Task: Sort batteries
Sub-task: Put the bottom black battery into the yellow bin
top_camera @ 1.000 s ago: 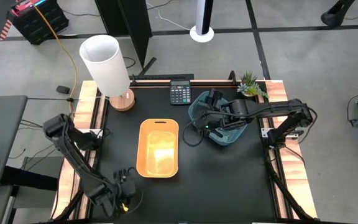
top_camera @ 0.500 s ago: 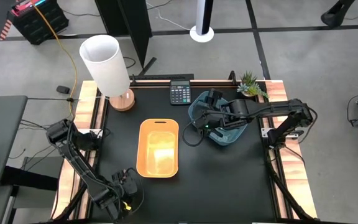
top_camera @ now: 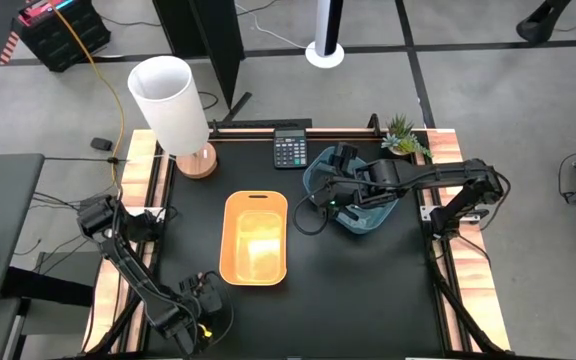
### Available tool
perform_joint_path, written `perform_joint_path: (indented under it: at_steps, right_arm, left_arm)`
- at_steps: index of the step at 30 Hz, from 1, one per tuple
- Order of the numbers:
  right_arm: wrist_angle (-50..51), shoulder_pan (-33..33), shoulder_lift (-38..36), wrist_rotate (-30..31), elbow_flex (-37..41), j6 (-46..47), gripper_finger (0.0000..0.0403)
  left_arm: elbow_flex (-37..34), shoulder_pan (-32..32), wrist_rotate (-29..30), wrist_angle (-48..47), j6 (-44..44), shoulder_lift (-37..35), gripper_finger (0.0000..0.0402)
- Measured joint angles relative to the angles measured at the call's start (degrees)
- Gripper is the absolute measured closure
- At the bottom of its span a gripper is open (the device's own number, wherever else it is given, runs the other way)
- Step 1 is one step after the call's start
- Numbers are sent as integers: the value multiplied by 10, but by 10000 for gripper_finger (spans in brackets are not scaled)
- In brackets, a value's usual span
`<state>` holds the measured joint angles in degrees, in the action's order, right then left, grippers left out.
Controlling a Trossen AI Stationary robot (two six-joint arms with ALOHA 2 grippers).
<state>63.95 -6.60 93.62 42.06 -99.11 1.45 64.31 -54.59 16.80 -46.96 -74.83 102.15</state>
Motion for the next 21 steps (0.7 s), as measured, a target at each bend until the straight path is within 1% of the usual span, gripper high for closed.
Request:
perform_joint_path:
  at_steps: [8,13,17,21]
  right_arm:
    - [-2,0,0,0,0,0,133]
    - [-2,-1,0,0,0,0,133]
    - [-2,-1,0,0,0,0,133]
    - [-2,-1,0,0,0,1,133]
  left_arm:
    - [-10,0,4,11,1,2,237]
    - [-37,3,5,56,-2,2,237]
    - [-44,9,5,67,-2,0,238]
    - [-44,13,2,68,6,0,251]
